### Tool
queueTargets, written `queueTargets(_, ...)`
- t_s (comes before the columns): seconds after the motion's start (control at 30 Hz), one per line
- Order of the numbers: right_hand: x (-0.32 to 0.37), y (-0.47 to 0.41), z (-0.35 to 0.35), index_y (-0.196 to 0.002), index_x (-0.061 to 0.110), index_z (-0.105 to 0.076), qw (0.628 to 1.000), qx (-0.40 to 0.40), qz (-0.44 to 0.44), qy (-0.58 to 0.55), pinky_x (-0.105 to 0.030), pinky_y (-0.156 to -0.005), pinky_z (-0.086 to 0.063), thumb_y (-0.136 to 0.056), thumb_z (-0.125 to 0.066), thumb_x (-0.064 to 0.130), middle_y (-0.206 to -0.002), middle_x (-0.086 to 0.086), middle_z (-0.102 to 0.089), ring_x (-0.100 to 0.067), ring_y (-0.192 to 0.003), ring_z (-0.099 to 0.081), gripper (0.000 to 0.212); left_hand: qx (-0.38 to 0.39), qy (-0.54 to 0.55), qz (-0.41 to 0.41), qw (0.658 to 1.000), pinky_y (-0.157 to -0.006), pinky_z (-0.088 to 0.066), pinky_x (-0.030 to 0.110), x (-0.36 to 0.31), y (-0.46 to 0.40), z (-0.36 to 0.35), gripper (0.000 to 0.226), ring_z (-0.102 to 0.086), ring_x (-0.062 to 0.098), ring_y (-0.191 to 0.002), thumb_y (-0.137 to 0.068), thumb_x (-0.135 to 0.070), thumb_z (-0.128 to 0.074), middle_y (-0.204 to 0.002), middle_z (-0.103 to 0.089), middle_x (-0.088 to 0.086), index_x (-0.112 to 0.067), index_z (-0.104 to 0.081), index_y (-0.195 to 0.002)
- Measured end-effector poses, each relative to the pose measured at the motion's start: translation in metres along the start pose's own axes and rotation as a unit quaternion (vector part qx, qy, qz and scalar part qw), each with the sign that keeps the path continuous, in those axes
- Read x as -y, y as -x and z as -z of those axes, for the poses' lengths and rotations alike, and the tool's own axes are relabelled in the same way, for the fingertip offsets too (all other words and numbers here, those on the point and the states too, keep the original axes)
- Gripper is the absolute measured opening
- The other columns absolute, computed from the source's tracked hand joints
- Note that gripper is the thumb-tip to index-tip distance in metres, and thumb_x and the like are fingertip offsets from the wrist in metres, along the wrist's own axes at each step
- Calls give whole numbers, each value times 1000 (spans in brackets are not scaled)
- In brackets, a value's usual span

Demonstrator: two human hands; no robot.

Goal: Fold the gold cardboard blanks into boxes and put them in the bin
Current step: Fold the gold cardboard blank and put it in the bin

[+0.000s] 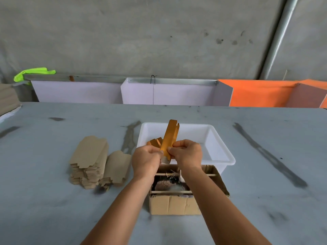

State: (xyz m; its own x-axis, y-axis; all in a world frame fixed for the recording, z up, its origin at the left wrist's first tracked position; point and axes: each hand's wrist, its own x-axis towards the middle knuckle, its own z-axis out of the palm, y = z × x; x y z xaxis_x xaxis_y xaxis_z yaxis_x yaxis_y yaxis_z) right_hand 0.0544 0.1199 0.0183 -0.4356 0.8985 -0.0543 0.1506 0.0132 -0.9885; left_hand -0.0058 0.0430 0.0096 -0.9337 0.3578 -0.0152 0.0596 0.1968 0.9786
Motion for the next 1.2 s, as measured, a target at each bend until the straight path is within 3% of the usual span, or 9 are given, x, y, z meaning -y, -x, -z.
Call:
queueTargets(0.1, -2, -21, -10, -75, 13, -65, 1000, 22, -9, 9, -28, -67, -58, -78, -72, 1, -76, -7, -71, -18, -67, -67, 14, -10, -131, -64, 989, -72, -50, 29, -1, -19, -7, 7, -61, 16, -79, -83, -14, -68, -87, -69, -2, -20, -65, -81)
queueTargets(0.27, -8, -51, -25, -74, 14, -65, 995, 65, -30, 71, -26, -61, -55, -83, -59, -7, -82, -8, -68, -19, -69, -62, 24, -14, -270, -119, 955, -76, -46, 29, 5, -40, -15, 23, -60, 20, -98, -90, -15, -59, -110, -66, 1, -17, -62, -113)
queueTargets(0.4, -8, -64, -35, -84, 12, -69, 986, 72, -17, 148, -20, -53, -49, -84, -55, -6, -84, -6, -66, -14, -67, -59, 22, 4, -382, -171, 908, -79, -51, 34, 10, -43, -17, 13, -63, 24, -91, -94, -13, -52, -100, -68, 5, -15, -61, -103)
queueTargets(0.5, -8, -69, -42, -82, 6, -70, 976, 87, -13, 198, -30, -67, -55, -82, -55, -3, -82, -9, -67, -18, -68, -59, 17, 9, -415, -201, 888, -74, -49, 32, 13, -38, -17, 18, -62, 24, -86, -94, -7, -48, -94, -67, 7, -13, -60, -106)
queueTargets(0.73, -2, -46, -53, -93, 8, -69, 915, 118, 89, 374, -29, -69, -49, -84, -53, 4, -90, -9, -67, -22, -77, -60, 19, -22, -332, -233, 914, -71, -45, 27, 22, -28, 3, 24, -57, 21, -93, -90, 1, -49, -96, -64, 5, -12, -65, -102)
queueTargets(0.83, 6, -10, -60, -108, 7, -68, 923, 80, 179, 331, -24, -75, -45, -87, -51, 3, -104, -11, -69, -24, -97, -64, 27, -90, -272, -227, 931, -79, -40, 28, 25, -20, 24, 37, -58, 26, -102, -84, 8, -49, -105, -68, 8, -9, -67, -110)
queueTargets(0.93, 11, 36, -74, -113, 8, -66, 929, 75, 248, 265, -23, -83, -42, -89, -50, 2, -108, -11, -70, -24, -103, -63, 29, -144, -180, -164, 959, -77, -42, 34, 30, -21, 53, 40, -62, 33, -95, -74, 16, -47, -98, -70, 15, -3, -69, -102)
queueTargets(1.07, -3, 79, -100, -104, 4, -67, 944, 132, 209, 218, -33, -84, -48, -85, -45, -3, -97, -15, -70, -27, -92, -63, 30, -148, -97, -74, 981, -89, -47, 34, 44, -29, 87, 38, -64, 28, -100, -78, 14, -49, -102, -70, 16, -2, -68, -107)
queueTargets(1.2, -38, 86, -123, -109, 6, -60, 917, 175, 179, 311, -29, -81, -42, -87, -48, 2, -109, -14, -65, -28, -103, -59, 26, -165, -77, -39, 983, -93, -46, 31, 61, -31, 104, 35, -63, 25, -103, -81, 11, -50, -102, -71, 12, -4, -69, -106)
